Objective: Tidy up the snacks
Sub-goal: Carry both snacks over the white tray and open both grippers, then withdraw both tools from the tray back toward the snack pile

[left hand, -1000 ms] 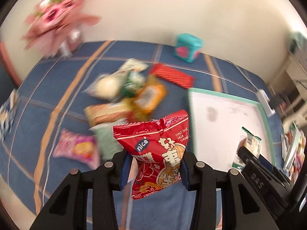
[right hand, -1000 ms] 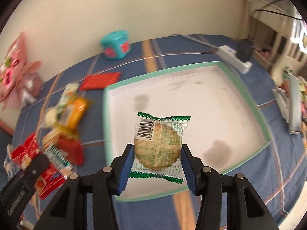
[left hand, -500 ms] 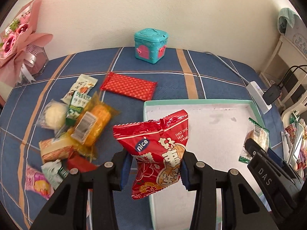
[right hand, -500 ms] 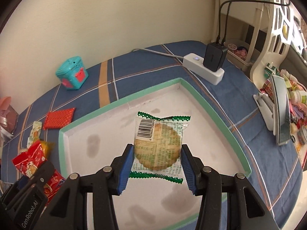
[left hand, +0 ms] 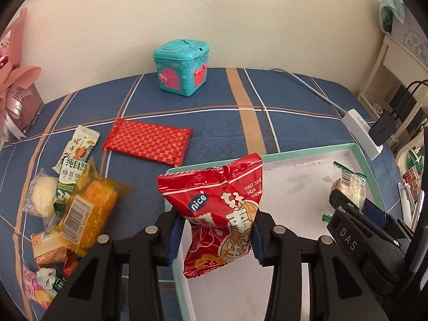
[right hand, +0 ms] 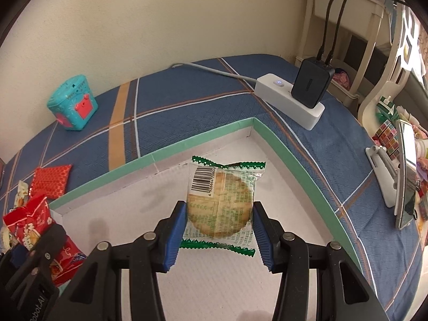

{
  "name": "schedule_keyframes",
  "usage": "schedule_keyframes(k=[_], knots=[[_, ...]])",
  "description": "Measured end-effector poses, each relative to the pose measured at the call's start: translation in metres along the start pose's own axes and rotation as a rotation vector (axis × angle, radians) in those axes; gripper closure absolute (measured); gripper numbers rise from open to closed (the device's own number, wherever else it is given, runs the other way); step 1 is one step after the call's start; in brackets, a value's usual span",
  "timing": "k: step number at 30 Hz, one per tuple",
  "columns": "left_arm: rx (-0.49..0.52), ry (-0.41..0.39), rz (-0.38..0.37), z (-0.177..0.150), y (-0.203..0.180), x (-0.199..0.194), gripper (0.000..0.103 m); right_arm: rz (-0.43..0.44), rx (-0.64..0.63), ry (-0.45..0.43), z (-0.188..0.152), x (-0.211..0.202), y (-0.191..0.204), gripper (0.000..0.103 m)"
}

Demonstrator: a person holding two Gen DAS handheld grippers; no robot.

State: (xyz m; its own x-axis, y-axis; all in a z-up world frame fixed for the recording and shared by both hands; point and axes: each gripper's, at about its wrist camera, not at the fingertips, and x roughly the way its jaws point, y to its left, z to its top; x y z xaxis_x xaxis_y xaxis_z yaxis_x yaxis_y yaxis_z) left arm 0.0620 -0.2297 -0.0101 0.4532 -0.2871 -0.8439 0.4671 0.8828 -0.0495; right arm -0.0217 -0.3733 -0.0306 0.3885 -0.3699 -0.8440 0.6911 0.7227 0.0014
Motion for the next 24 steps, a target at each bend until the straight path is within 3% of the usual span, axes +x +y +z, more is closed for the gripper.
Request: schedule_keyframes(k=[11,15,21,24], knots=[[0.003,0.013,-0.020,-0.002,-0.004,0.008,0.058,-0.003,0.003,0.023,0.001,0.007,-0.001,0.051],[0.002,0.015,-0.015,0.000,-0.003,0.009,0.042,0.008,0.018,0.036,0.003,0.008,-0.004,0.051],[-0.007,0.011,-0.025,0.000,-0.002,-0.003,0.038,0.029,0.031,0.042,0.003,0.005,-0.009,0.049],[-0.009,-0.004,-0.029,0.002,-0.001,-0.013,0.034,0.037,0.033,0.031,0.003,0.001,-0.011,0.043]])
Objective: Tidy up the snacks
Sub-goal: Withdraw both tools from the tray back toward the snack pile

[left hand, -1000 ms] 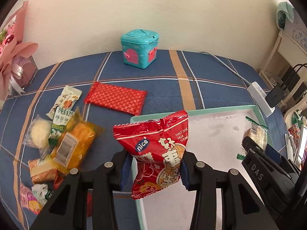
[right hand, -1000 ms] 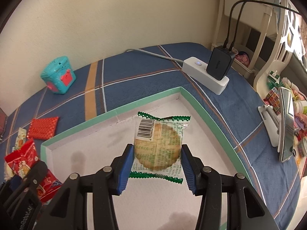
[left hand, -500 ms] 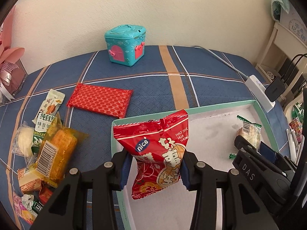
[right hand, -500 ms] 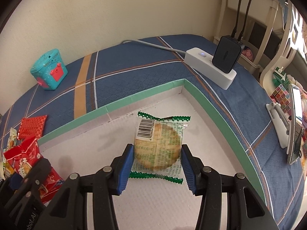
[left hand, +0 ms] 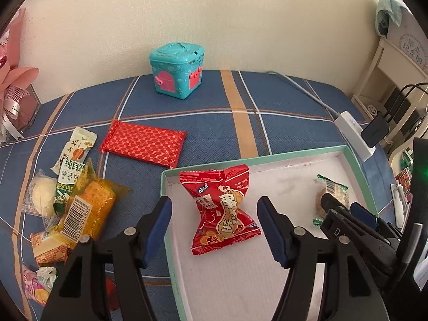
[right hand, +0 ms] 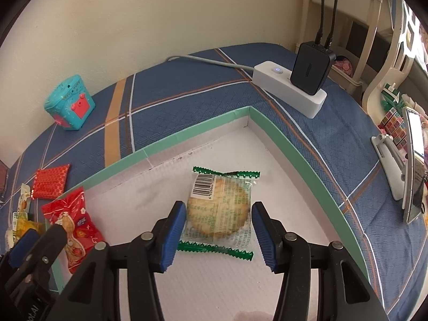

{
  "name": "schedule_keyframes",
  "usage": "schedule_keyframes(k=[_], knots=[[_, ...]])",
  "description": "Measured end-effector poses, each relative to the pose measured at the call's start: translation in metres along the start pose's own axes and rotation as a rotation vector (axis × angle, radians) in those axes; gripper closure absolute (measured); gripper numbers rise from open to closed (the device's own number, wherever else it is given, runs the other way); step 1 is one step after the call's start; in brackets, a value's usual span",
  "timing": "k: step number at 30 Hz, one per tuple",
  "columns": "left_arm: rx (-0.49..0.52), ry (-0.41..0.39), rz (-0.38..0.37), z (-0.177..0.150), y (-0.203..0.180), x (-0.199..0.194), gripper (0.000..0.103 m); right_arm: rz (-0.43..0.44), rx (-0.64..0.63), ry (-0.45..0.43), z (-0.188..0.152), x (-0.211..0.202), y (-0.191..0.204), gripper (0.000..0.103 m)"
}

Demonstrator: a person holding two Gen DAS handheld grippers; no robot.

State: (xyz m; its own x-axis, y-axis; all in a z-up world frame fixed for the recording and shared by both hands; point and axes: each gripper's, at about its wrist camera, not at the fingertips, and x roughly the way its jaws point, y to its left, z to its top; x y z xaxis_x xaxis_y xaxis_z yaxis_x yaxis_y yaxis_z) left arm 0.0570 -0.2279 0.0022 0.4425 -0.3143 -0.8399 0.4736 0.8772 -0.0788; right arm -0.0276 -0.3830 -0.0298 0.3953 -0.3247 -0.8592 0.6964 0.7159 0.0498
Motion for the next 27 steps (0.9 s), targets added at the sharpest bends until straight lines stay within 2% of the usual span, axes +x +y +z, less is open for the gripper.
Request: schedule_keyframes(k=[9,12,16,27], knots=[[-0.078,0.012,0.072,-0.001,0.023,-0.013,0.021,0.013,-0.008,-0.012,-0.005,-0.009,-0.002,0.005],[-0.104,0.017,0.102,-0.004,0.032,-0.015,0.020,0.012,-0.020,-0.016,-0.008,-0.011,-0.001,0.002],[-0.150,0.041,0.143,-0.009,0.046,-0.015,0.013,0.013,-0.022,-0.022,-0.012,-0.015,0.000,0.000],[-0.225,0.076,0.206,-0.033,0.077,-0.022,0.009,-0.002,-0.025,-0.026,-0.026,-0.033,0.002,0.000]])
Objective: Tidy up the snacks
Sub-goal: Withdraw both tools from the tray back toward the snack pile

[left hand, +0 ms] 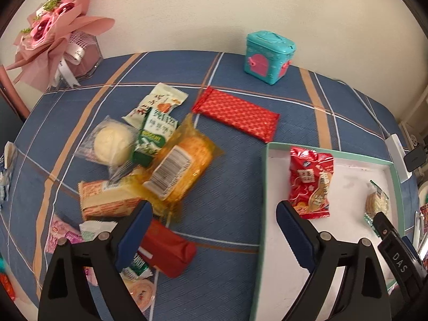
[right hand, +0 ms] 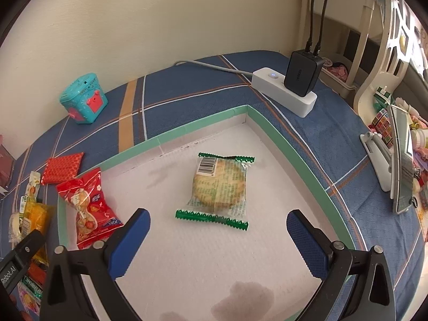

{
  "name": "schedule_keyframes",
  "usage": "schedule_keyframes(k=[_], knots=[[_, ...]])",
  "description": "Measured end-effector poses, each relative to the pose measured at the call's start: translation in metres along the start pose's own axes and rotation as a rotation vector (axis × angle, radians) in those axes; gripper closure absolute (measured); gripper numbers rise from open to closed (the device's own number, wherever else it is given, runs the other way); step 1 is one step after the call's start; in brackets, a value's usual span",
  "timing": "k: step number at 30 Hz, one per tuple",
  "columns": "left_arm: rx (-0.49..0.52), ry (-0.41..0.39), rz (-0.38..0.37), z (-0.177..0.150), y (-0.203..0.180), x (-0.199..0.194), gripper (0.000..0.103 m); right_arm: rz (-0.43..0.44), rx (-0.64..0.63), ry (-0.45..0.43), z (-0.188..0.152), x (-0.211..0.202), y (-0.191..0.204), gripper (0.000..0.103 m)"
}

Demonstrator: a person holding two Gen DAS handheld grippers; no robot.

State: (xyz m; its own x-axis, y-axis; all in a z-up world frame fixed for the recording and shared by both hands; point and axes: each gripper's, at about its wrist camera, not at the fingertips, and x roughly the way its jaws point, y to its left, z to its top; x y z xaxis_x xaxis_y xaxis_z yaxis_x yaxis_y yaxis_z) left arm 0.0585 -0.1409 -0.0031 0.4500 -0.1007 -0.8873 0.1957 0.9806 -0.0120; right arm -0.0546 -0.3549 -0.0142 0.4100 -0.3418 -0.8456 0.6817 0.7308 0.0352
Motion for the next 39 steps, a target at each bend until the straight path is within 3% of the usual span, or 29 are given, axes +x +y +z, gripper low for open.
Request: schedule_keyframes(k=[8,17,22,31,39], knots=[[-0.024,0.029,0.046,-0.011,0.025,-0.010,0.009,0.037,0.011,0.026,-0.014,-0.014,-0.001,0.000],[-0.020,0.032,0.057,-0.029,0.046,-0.026,0.009,0.161,-0.006,0.110,-0.043,-0.023,0.016,0.000],[-0.035,0.041,0.065,-0.038,0.058,-0.033,0.009,0.170,-0.068,0.092,-0.053,-0.043,0.031,0.000],[-0.100,0.013,0.056,-0.047,0.094,-0.054,0.009,0.232,-0.105,0.094,-0.067,-0.063,0.049,0.000],[-0.249,0.004,0.081,-0.048,0.148,-0.060,0.009,0.337,-0.176,0.149,-0.084,-0.060,0.090,0.000]])
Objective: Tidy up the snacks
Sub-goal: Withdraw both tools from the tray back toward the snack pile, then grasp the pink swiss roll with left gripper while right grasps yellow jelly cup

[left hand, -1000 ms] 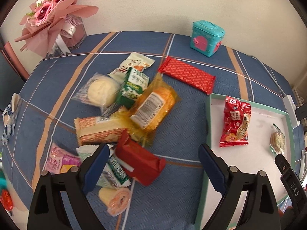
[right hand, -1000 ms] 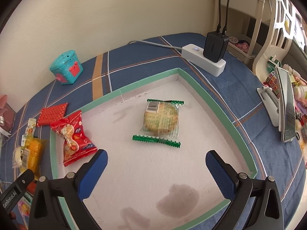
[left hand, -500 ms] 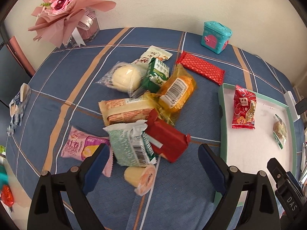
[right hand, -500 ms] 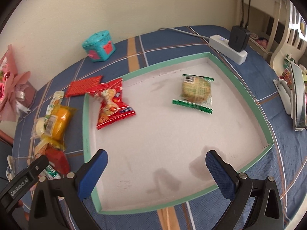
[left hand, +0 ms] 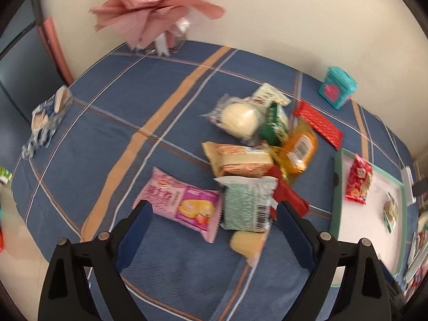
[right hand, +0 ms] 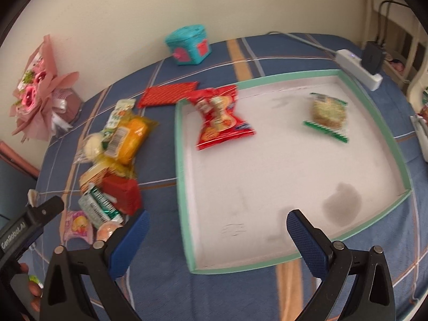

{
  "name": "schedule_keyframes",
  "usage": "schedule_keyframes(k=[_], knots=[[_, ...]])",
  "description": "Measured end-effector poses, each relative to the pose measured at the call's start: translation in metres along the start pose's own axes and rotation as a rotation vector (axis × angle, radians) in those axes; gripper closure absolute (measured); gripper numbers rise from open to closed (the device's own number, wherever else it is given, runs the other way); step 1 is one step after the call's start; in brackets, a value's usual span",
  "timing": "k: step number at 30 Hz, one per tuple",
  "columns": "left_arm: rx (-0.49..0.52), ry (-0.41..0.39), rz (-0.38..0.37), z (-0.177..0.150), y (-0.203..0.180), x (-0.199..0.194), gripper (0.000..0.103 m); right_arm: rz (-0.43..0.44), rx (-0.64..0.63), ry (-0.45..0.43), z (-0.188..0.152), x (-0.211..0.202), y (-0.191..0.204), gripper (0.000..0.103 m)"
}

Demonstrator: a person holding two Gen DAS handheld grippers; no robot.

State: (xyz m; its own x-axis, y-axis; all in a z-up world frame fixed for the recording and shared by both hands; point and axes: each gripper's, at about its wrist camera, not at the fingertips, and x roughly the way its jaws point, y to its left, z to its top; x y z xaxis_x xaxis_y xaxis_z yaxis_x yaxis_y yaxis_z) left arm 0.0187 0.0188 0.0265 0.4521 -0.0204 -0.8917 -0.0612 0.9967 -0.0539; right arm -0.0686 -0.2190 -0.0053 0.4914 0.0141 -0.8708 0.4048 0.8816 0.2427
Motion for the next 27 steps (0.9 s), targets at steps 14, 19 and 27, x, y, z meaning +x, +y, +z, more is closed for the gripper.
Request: schedule_keyframes(k=[14,19,27], knots=[[-0.156,0.149,0.007,0.003,0.069,0.045,0.009,0.122,-0.181,0.085,-0.020,0.031,0.083,0.000],[-0.141,0.185,-0.010,0.004,0.067,0.055,0.009,0.122,-0.262,0.104,-0.029,0.048,0.105,0.000],[-0.046,0.215,-0.032,0.012,0.057,0.072,0.009,0.086,-0.333,0.125,-0.039,0.065,0.124,0.000]])
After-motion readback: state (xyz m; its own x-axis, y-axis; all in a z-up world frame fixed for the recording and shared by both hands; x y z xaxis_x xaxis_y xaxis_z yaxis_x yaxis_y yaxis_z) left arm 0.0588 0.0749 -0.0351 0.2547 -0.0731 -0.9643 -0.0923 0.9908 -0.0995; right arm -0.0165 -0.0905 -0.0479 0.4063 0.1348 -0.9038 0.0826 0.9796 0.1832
